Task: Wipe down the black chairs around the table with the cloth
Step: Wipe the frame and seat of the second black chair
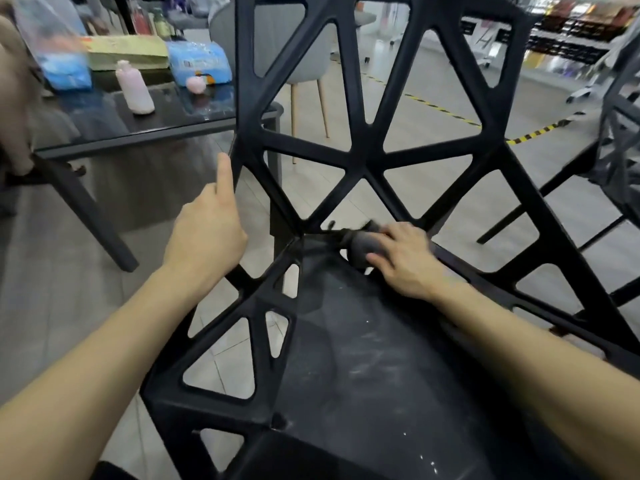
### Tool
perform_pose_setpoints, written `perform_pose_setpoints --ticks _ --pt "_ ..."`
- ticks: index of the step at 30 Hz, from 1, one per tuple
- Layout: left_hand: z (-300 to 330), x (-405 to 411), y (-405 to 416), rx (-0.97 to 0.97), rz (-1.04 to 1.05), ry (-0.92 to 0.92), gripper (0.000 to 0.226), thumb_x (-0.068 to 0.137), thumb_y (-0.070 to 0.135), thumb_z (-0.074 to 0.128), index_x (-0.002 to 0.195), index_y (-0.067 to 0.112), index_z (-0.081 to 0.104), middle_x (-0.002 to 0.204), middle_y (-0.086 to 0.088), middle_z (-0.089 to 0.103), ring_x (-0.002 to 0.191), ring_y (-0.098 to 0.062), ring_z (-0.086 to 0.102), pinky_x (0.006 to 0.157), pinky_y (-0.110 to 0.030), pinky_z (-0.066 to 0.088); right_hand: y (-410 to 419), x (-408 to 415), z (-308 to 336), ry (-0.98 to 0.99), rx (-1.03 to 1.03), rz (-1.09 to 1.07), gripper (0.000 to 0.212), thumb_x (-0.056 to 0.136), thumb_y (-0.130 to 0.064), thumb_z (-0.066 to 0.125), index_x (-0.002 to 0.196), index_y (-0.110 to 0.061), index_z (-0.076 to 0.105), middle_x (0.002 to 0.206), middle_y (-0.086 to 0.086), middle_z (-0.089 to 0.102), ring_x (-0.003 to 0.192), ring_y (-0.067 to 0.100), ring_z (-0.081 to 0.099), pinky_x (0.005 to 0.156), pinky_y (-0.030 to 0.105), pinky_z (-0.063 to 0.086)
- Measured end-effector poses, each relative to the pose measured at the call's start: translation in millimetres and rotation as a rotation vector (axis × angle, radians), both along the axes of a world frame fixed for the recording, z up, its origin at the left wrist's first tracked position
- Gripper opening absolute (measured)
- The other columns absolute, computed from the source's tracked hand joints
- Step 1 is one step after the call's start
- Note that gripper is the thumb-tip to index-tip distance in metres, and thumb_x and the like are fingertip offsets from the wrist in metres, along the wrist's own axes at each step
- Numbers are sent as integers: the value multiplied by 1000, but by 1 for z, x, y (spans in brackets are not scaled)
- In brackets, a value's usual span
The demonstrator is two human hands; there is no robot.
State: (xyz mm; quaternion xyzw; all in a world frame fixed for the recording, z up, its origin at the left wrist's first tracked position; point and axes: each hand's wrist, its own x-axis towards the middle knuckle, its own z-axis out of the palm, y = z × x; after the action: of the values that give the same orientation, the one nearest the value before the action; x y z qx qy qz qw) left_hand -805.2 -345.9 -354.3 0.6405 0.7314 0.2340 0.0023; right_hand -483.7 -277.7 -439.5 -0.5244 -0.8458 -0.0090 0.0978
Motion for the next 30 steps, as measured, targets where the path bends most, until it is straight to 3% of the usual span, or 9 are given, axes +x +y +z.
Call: perform_pose_setpoints --ticks 4,7,12,15,19,21,25,30 --pt "-1 -1 0 7 20 32 90 99 0 51 172 18 2 104 -13 53 76 -37 53 68 -47 40 8 -84 -3 147 -81 246 49 100 -29 61 149 -22 56 139 2 59 129 28 49 118 45 31" --pt "-5 -4 2 16 32 16 88 102 1 51 173 19 2 103 -13 55 77 -37 55 68 -47 41 22 -36 3 116 -94 349 48 98 -24 66 145 -25 58 141 -3 60 132 23 52 118 42 36" --pt "-3 4 22 24 -4 -13 88 103 2 52 173 20 1 103 -10 53 85 -35 55 71 -45 41 33 63 12 124 -66 118 42 99 -15 67 140 -22 61 132 0 66 126 24 56 114 36 39" --pt "4 17 57 -7 -59 -24 91 100 -1 52 173 19 1 104 -12 53 89 -37 57 74 -45 42 35 14 11 159 -56 30 44 99 -22 66 143 -20 60 134 5 67 126 31 55 112 42 39" --pt "5 16 77 -43 -68 -30 92 100 3 55 173 21 2 117 -20 61 104 -42 60 81 -47 45 36 -65 4 202 -69 153 51 94 -8 66 144 -16 59 134 8 67 121 30 54 114 38 33" --pt "5 16 74 -24 -58 -69 84 107 12 54 173 25 4 107 -18 60 93 -35 56 79 -47 48 47 -53 12 198 -115 186 50 98 -9 65 147 -19 60 139 5 65 127 28 53 114 35 33" --pt "-5 12 45 -6 -56 -73 77 113 25 49 173 31 0 76 -8 56 63 -26 53 66 -44 45 63 -1 13 156 -154 146 53 96 -9 68 146 -26 61 147 0 61 138 26 52 121 44 36" --pt "-20 6 17 6 -24 -96 65 116 34 38 171 41 4 64 -12 58 56 -33 57 66 -50 54 45 -27 16 181 -141 108 48 97 -17 69 144 -27 63 140 2 69 132 29 59 111 40 42"
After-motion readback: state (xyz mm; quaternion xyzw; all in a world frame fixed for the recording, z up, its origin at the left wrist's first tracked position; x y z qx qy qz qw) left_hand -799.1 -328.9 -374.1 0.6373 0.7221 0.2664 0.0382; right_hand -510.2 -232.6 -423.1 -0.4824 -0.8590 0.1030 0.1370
